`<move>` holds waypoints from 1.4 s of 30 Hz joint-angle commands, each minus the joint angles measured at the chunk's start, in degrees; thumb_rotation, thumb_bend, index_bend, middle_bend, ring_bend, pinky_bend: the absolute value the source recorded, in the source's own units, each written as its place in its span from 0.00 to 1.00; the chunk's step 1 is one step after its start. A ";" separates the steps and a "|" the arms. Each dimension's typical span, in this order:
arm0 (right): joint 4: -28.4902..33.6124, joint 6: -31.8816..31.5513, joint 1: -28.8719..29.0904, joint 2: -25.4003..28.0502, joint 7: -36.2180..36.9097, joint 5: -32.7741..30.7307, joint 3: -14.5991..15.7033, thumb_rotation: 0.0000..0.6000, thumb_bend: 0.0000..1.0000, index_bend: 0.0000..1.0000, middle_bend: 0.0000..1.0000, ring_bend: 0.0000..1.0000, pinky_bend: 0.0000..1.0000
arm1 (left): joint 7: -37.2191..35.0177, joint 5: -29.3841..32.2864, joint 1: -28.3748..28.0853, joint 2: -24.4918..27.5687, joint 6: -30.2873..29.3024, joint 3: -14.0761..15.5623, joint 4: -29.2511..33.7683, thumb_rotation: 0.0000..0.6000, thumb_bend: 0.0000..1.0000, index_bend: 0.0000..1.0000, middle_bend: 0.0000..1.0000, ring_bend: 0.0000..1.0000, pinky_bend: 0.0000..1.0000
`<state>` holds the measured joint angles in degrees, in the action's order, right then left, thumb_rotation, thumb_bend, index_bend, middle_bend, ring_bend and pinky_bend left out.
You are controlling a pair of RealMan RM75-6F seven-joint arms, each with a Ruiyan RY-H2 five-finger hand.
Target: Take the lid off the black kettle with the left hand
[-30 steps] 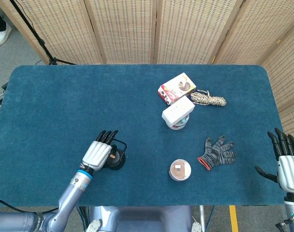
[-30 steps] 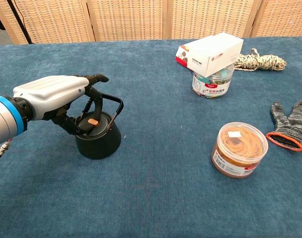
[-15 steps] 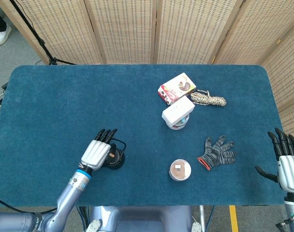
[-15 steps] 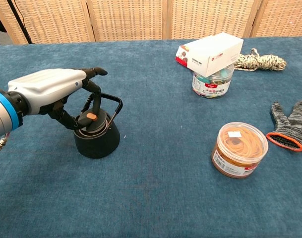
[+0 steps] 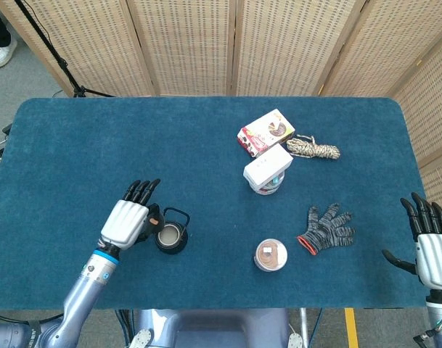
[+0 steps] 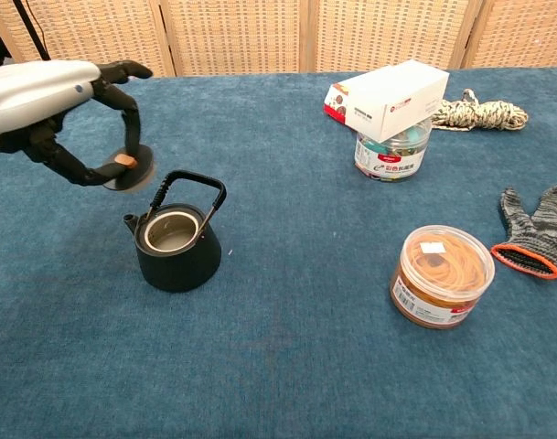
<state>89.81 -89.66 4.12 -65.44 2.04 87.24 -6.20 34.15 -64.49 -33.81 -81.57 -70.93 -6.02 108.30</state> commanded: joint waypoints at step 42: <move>0.08 -0.18 -0.03 -0.04 0.09 -0.33 -0.26 1.00 0.00 0.00 0.00 0.00 0.00 | -16.33 -3.45 7.07 5.61 0.37 0.91 -11.93 1.00 0.07 0.00 0.00 0.00 0.00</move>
<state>89.87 -89.83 4.10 -65.49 2.14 86.90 -6.45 19.40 -65.31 -29.04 -78.89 -67.27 -5.83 94.49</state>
